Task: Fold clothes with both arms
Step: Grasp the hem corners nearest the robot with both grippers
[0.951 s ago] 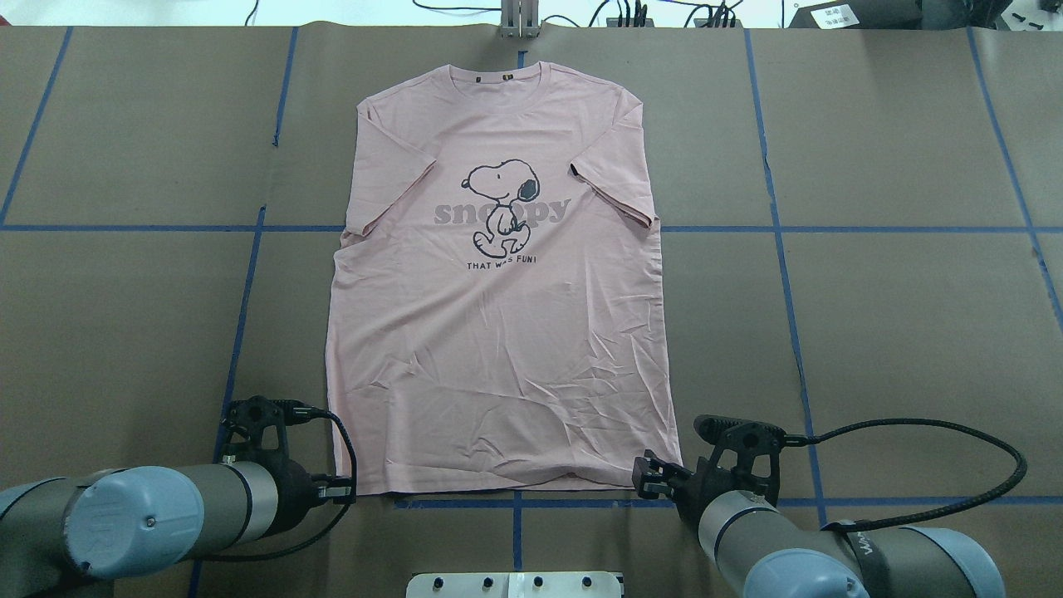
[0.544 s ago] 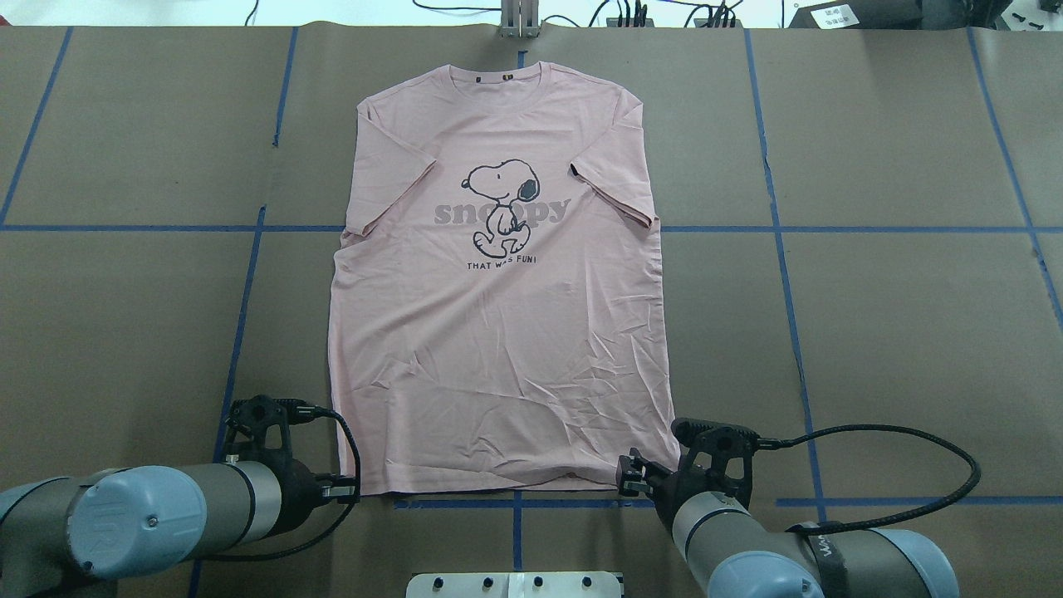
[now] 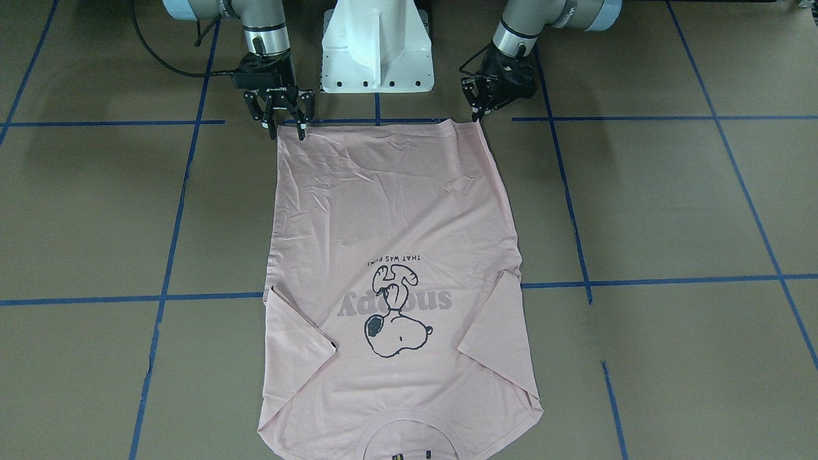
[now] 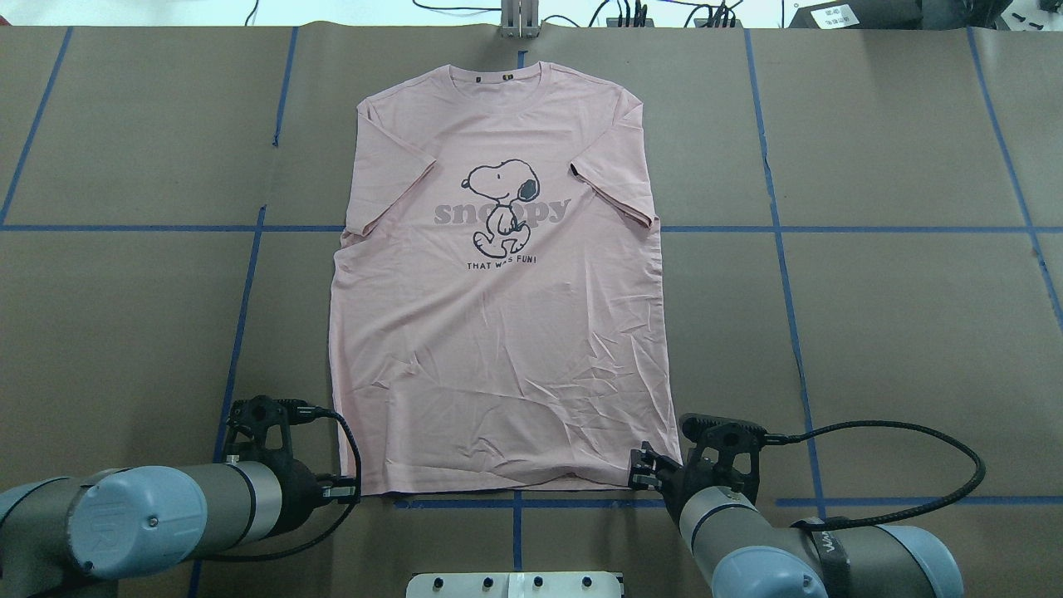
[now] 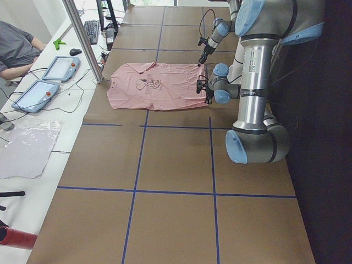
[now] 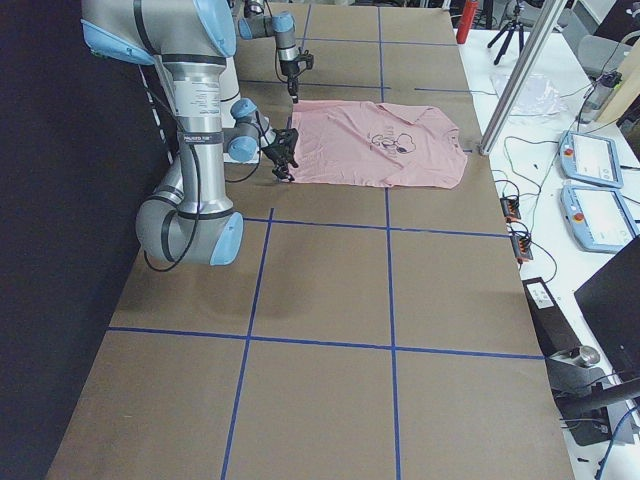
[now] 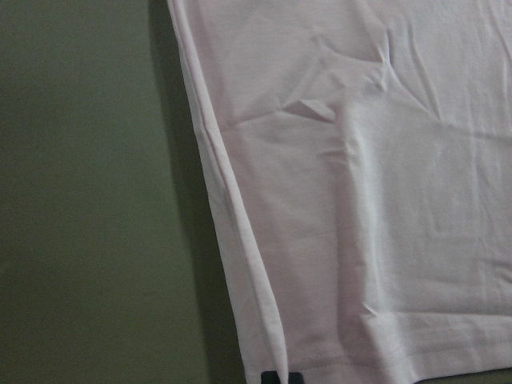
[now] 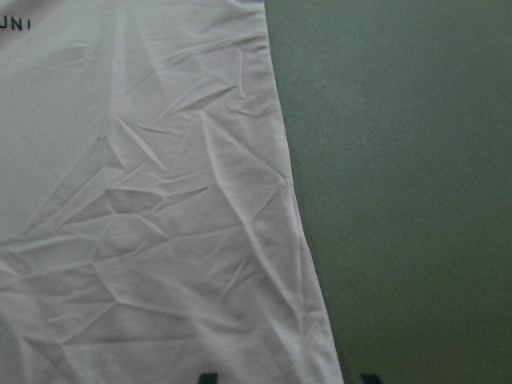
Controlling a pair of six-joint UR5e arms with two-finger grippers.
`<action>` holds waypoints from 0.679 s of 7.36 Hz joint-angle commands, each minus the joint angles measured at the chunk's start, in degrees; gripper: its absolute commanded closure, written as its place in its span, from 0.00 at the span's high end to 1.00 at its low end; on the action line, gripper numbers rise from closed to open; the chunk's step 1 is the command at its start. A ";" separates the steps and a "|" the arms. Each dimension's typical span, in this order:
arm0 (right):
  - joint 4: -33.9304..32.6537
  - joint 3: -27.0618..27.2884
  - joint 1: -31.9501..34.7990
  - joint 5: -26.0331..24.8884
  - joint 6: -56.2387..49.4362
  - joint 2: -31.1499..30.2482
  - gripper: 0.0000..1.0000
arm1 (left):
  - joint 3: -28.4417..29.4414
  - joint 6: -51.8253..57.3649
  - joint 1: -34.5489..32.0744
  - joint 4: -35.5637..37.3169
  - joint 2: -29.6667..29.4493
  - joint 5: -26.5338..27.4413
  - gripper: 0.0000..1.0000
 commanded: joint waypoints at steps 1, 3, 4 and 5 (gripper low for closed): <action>-2.22 0.17 -0.24 -0.23 0.54 -0.30 0.66 | 0.13 0.00 0.00 0.02 0.00 0.06 0.00; -2.22 0.17 -1.03 -0.14 2.20 -0.56 0.62 | 0.13 0.00 0.09 -0.07 0.00 0.06 0.00; -2.22 0.17 -1.73 -0.23 3.34 -0.56 0.61 | 0.13 0.00 0.09 -0.07 0.00 0.06 0.00; -2.22 0.17 -2.08 -0.23 3.53 -0.56 0.60 | 0.13 0.00 0.09 -0.07 0.00 0.06 0.00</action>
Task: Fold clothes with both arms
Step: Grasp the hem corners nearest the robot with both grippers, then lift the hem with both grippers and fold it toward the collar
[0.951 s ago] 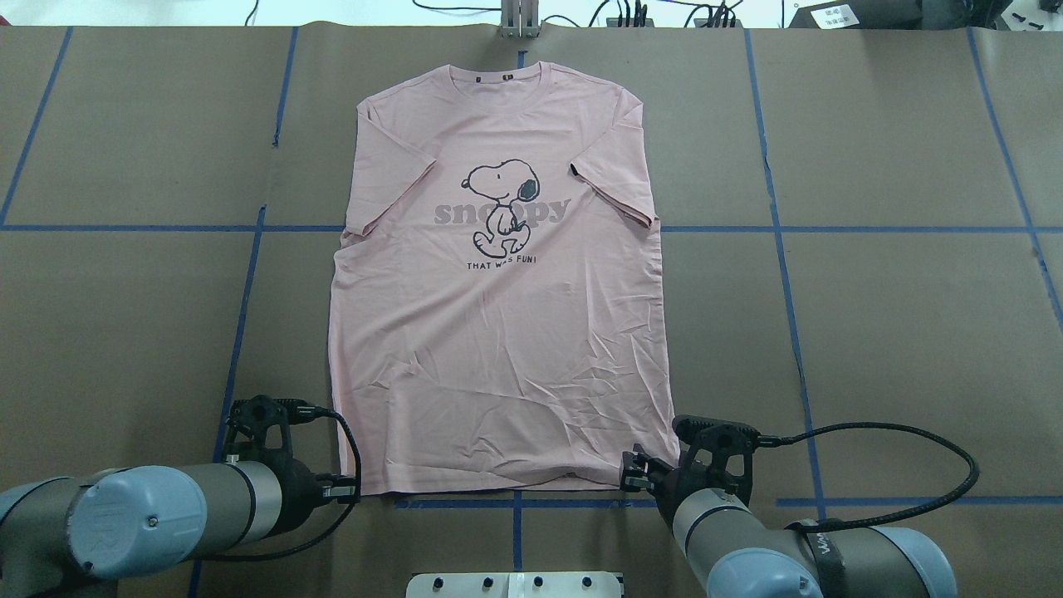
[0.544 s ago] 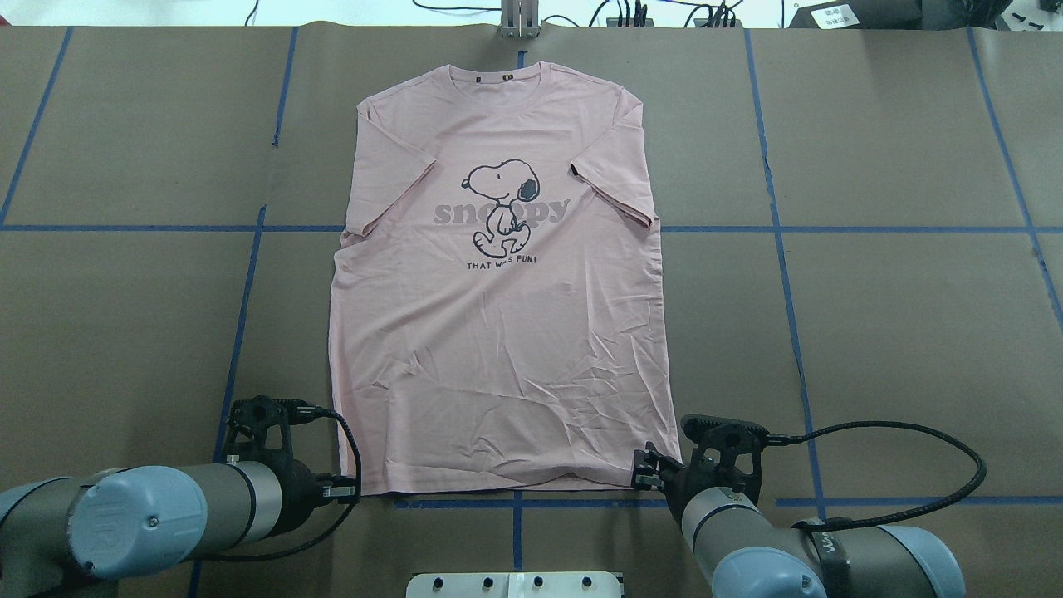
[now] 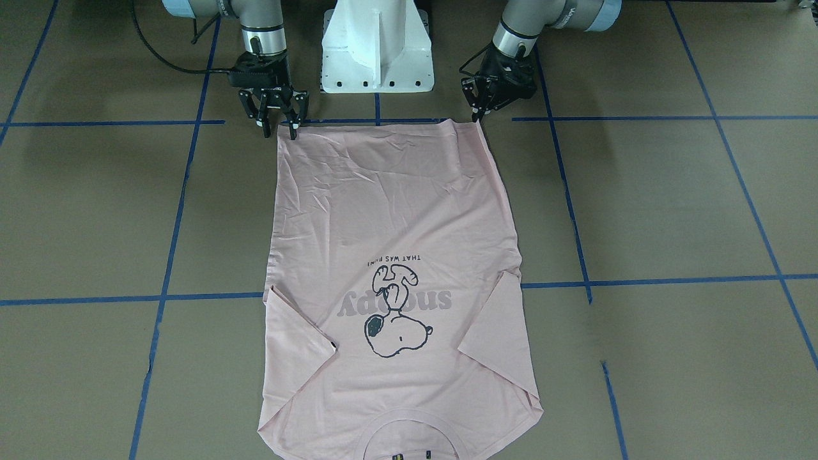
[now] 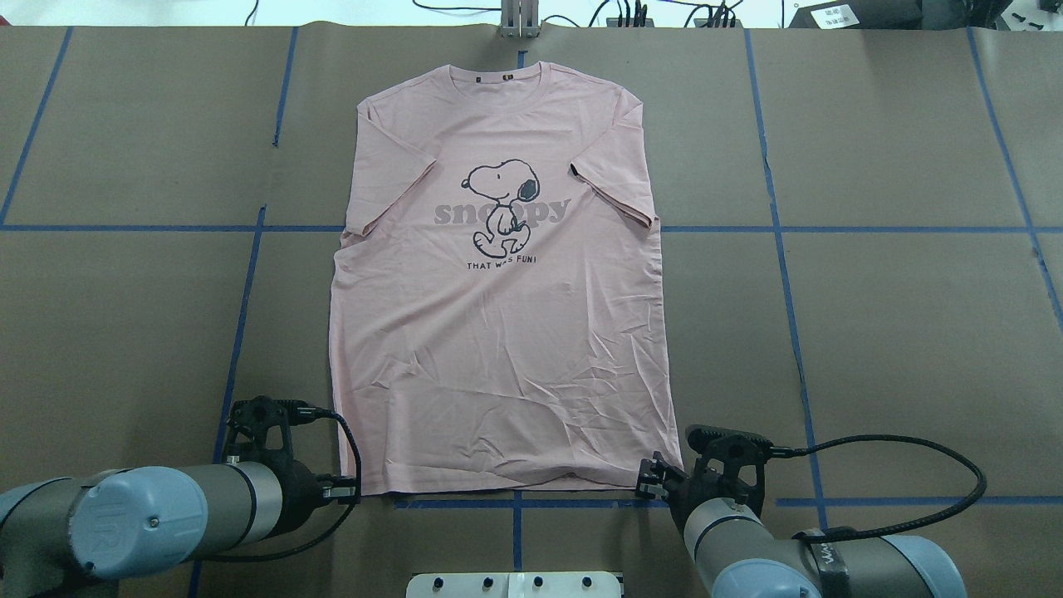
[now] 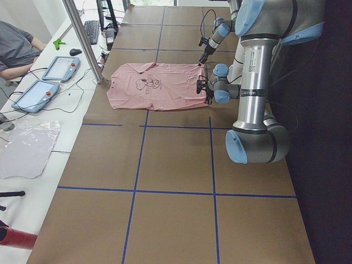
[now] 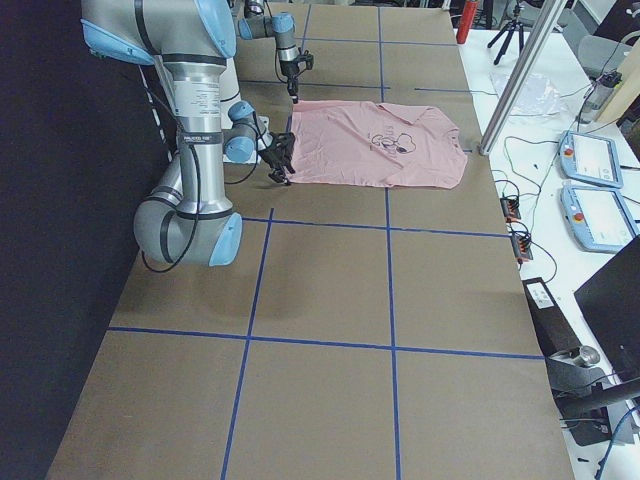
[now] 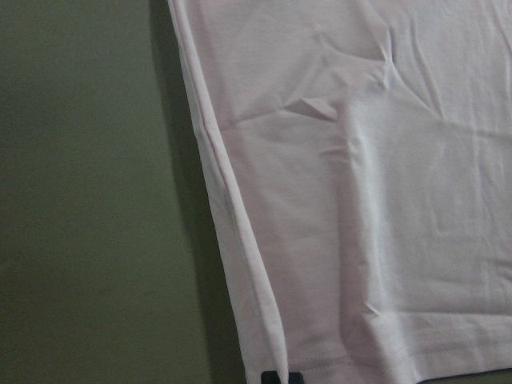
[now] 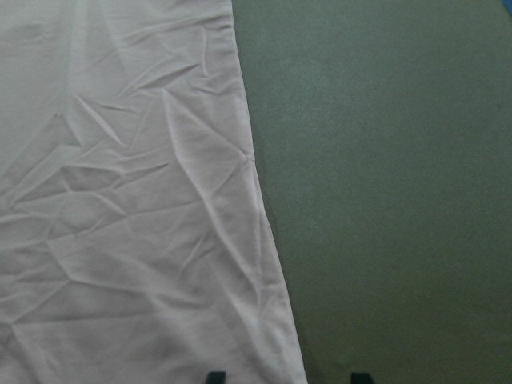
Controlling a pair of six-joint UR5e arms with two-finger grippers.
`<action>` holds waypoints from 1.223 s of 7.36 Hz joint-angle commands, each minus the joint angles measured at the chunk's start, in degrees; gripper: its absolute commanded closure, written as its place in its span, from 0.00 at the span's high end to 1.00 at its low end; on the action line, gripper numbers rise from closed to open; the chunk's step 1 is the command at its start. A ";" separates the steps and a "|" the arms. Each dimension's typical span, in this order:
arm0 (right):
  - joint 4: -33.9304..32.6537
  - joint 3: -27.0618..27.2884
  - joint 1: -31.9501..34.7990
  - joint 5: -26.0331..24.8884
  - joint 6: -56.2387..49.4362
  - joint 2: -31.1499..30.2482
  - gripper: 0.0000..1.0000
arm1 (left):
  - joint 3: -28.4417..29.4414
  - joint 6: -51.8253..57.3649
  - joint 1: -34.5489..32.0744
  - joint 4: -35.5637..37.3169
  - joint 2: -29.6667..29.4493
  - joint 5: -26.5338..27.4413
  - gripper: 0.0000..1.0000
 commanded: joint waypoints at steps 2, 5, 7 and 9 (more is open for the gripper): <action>-0.01 -0.08 -1.10 -0.02 0.69 -0.03 0.59 | 0.00 0.00 0.02 0.00 0.00 0.09 0.00; -0.01 0.09 -1.10 -0.02 0.69 -0.03 0.00 | 0.00 0.00 0.02 0.00 0.00 0.09 0.00; -0.10 0.61 -1.01 0.06 0.34 -1.08 0.00 | -0.08 0.00 0.02 0.00 0.00 0.09 0.00; -0.28 4.90 -0.93 0.50 -0.19 -3.62 0.00 | -0.78 0.09 0.02 0.00 -0.26 -0.35 0.00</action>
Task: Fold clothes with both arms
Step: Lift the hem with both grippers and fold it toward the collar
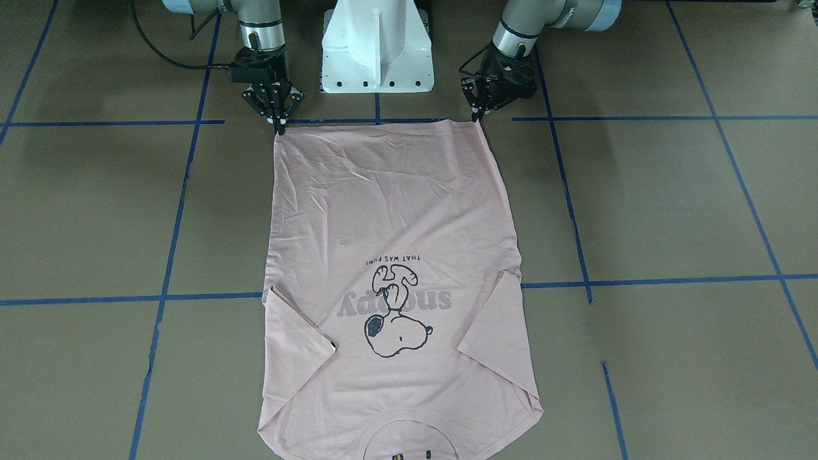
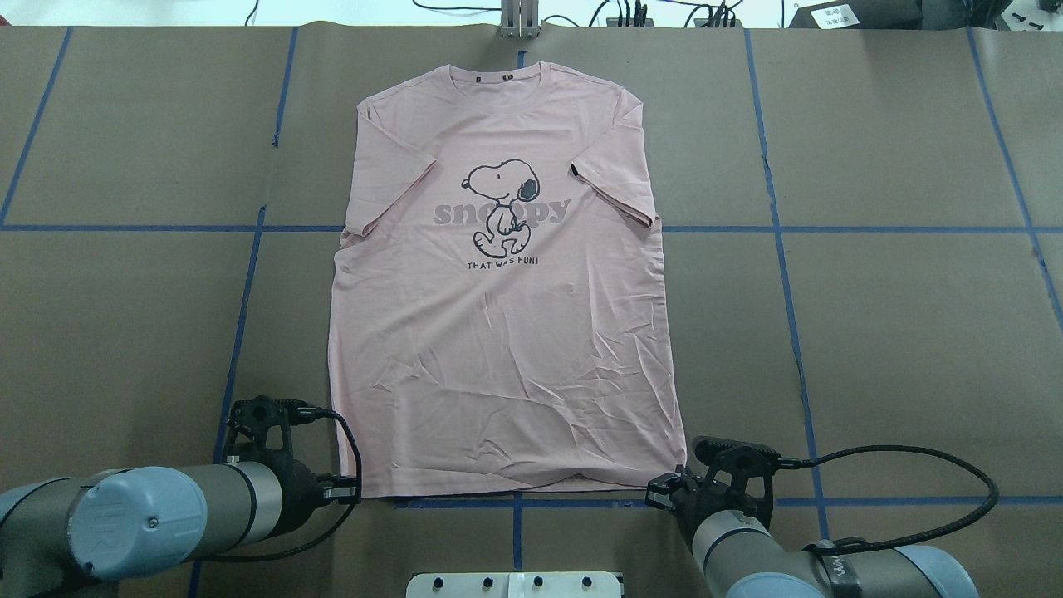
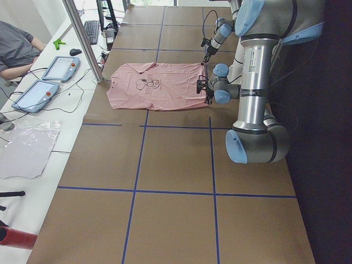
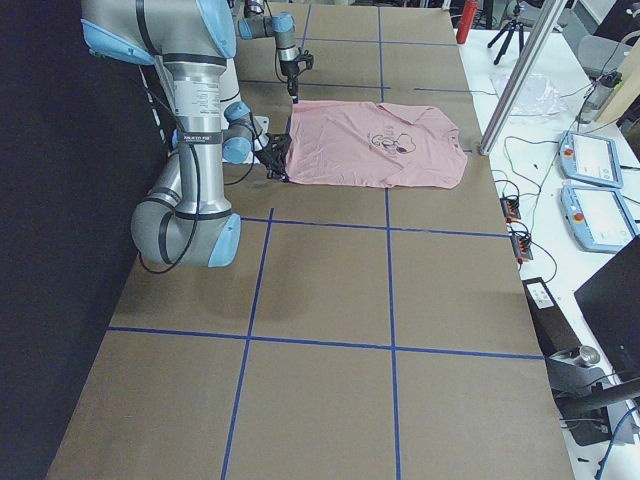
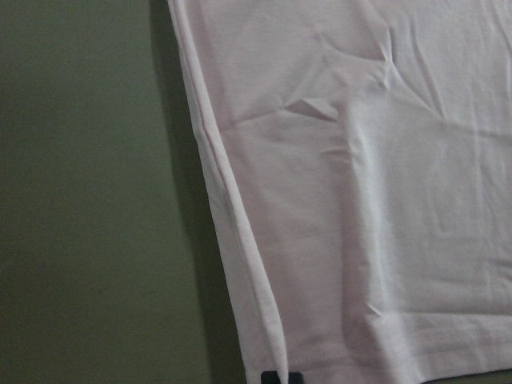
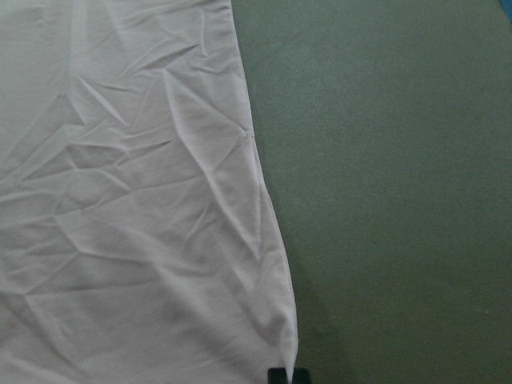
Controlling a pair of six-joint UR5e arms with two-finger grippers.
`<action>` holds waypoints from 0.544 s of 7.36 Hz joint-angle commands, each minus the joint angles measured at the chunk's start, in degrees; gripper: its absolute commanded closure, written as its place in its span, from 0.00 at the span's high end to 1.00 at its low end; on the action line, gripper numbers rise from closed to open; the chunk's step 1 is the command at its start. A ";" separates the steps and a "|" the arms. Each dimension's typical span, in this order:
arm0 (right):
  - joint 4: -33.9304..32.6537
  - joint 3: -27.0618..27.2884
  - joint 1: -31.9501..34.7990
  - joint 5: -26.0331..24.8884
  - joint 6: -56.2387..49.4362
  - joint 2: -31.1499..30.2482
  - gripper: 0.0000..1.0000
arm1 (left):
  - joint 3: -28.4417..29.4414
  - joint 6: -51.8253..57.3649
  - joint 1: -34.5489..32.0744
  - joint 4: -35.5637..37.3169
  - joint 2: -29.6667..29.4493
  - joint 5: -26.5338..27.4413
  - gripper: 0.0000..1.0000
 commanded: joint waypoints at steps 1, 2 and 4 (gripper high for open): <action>-4.23 9.40 -0.02 1.53 -0.59 -4.58 0.00 | -3.58 0.16 -0.26 0.31 -0.10 -0.44 0.00; -10.10 16.08 -0.02 3.80 -0.68 -5.04 0.00 | -8.66 0.25 -0.61 3.09 0.59 -1.39 0.00; -20.39 28.82 -1.41 5.75 -0.60 -4.96 0.00 | -27.33 0.25 -1.22 22.35 -0.63 -10.94 0.00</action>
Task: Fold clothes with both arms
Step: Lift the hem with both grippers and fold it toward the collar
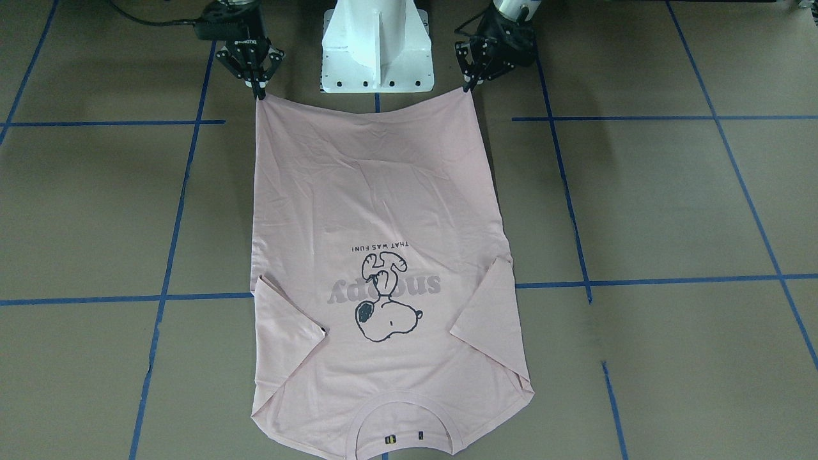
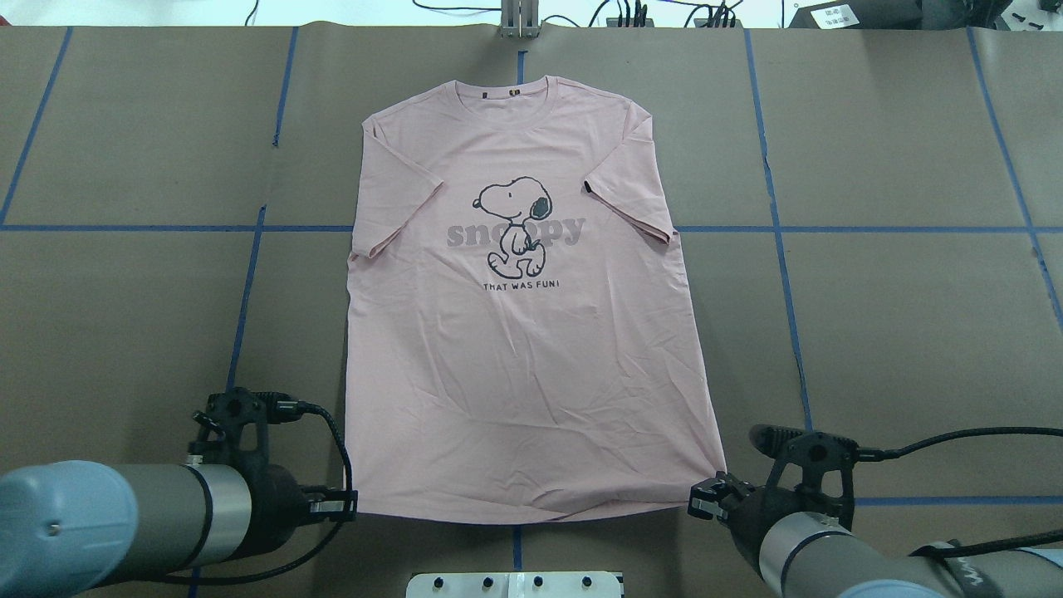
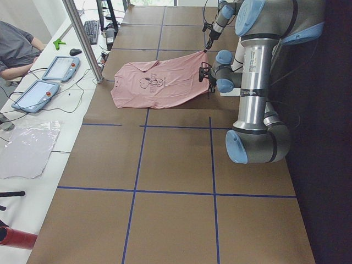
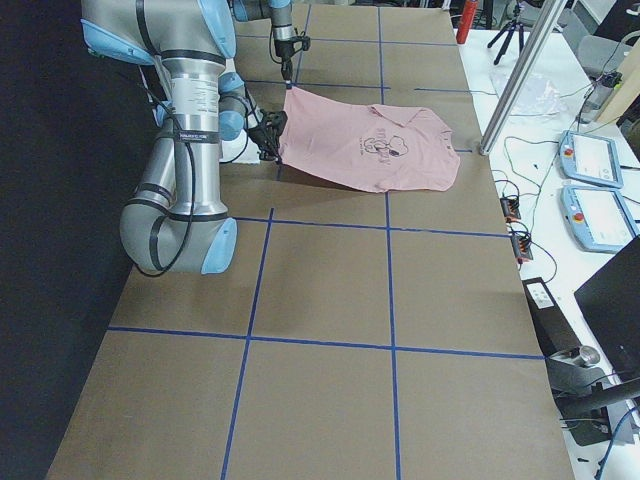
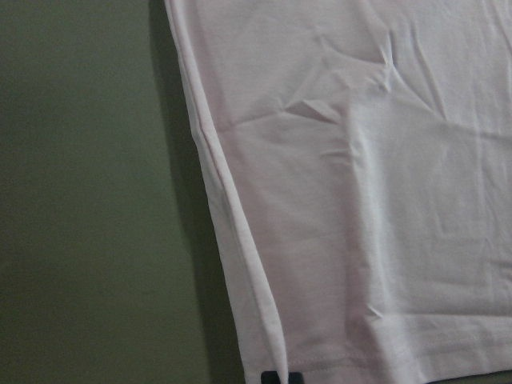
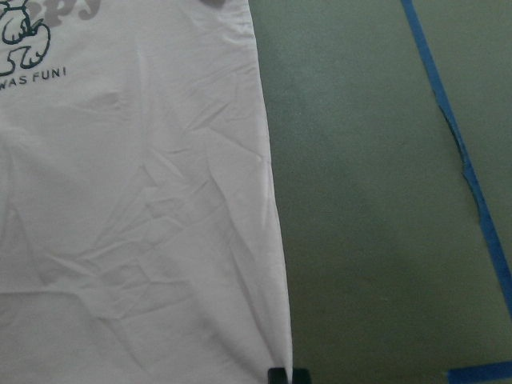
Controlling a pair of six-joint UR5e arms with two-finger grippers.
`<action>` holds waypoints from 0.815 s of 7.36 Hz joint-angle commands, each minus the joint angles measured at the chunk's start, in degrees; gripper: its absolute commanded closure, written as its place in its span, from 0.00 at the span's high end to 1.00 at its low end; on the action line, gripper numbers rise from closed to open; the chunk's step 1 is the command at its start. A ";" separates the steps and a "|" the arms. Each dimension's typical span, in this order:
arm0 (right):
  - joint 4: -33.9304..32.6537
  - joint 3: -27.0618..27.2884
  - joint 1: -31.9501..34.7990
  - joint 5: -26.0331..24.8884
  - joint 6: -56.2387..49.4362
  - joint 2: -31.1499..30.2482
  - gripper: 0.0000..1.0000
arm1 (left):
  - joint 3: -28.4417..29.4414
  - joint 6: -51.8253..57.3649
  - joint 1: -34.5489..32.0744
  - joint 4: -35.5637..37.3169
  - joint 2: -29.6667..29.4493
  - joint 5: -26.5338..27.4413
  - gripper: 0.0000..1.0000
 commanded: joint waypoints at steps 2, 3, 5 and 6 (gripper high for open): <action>-15.97 16.77 -0.63 5.19 -0.05 2.88 0.00 | -21.19 0.45 -4.19 28.97 -10.07 -9.72 0.00; -17.21 16.43 0.95 5.64 -0.40 3.86 0.00 | -16.77 1.15 -4.48 29.65 -13.79 -9.66 0.00; -17.40 9.02 8.64 9.22 -9.49 13.65 0.00 | -7.80 11.57 -11.91 29.57 -18.03 -9.57 0.00; -17.49 2.00 14.61 11.16 -13.98 19.28 0.00 | -4.11 15.71 -16.39 29.13 -18.39 -9.83 0.00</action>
